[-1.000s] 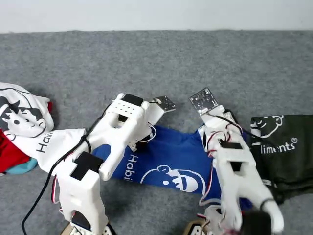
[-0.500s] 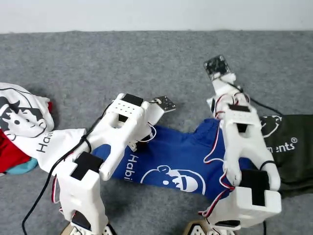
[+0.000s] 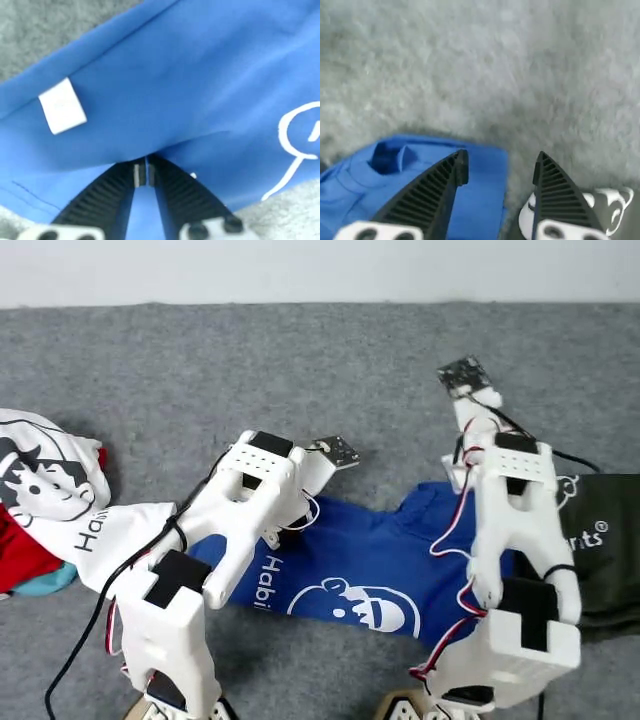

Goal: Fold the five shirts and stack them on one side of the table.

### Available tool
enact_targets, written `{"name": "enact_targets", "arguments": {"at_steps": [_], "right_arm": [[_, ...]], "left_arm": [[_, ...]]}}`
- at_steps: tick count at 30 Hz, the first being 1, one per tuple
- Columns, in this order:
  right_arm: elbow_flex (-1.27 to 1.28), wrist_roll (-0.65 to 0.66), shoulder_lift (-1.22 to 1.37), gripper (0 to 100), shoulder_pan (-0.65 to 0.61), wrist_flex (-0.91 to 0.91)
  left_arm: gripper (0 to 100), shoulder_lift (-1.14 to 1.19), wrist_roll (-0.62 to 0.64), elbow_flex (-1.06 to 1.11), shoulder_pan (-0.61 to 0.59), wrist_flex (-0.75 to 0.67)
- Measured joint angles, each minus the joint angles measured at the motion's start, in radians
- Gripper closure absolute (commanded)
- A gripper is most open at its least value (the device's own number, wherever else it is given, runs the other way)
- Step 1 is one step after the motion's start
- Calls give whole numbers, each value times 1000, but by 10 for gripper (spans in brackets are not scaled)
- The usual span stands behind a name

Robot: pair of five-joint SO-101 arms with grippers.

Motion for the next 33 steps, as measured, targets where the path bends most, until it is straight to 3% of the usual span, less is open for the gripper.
{"name": "enact_targets", "arguments": {"at_steps": [12,18,21,25,33], "right_arm": [[104,72,0,786,63,23],[216,106,0,789,63,-141],[233,107,15,846,63,-195],[216,132,69,994,58,-226],[176,141,77,988,57,-233]], "left_arm": [[987,0,0,0,0,0],[987,0,0,0,0,0],[987,0,0,0,0,0],[987,0,0,0,0,0],[987,0,0,0,0,0]]}}
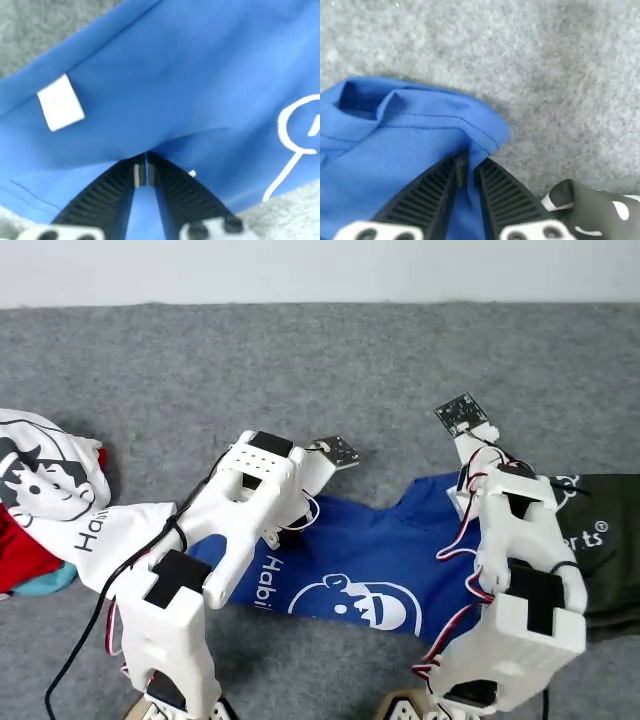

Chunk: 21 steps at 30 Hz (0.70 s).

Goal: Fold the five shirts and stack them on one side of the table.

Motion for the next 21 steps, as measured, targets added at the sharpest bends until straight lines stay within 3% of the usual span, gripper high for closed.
{"name": "enact_targets", "arguments": {"at_steps": [4,11,14,21], "right_arm": [[2,3,-63,988,-6,60],[3,8,-242,988,-6,318],[35,64,-304,988,-6,411],[265,169,-423,988,-6,388]], "left_arm": [[987,0,0,0,0,0],[987,0,0,0,0,0],[987,0,0,0,0,0],[987,0,0,0,0,0]]}}
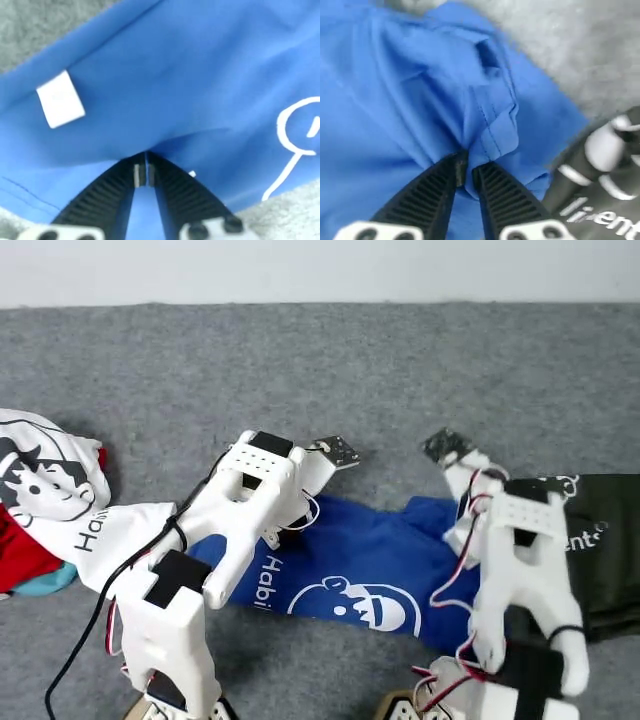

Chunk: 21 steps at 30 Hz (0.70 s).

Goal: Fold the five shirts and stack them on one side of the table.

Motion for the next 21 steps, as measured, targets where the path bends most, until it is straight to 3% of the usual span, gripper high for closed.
{"name": "enact_targets", "arguments": {"at_steps": [8,21], "right_arm": [[91,5,-236,988,0,-74],[407,109,-512,988,-31,12]], "left_arm": [[987,0,0,0,0,0],[987,0,0,0,0,0]]}}
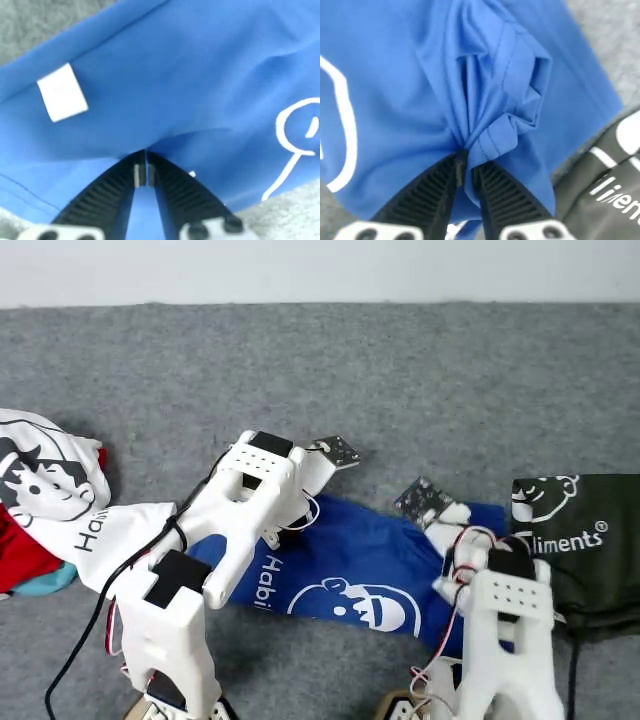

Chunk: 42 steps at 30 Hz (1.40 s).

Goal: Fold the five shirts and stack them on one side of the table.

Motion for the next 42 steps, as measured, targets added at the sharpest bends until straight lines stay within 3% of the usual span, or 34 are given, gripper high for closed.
{"name": "enact_targets", "arguments": {"at_steps": [6,13,18,20,32,37,42], "right_arm": [[12,6,-61,988,26,31],[48,78,-71,976,29,190],[49,75,-72,787,29,207],[43,34,-72,752,29,222],[-348,-186,-72,757,29,451],[-341,-235,-72,757,29,368],[-239,-345,-54,757,29,64]], "left_arm": [[987,0,0,29,0,-3],[987,0,0,29,0,-5],[987,0,0,29,0,-5],[987,0,0,29,0,-5],[987,0,0,29,0,-5],[987,0,0,23,0,-3],[987,0,0,-40,0,-3]]}}
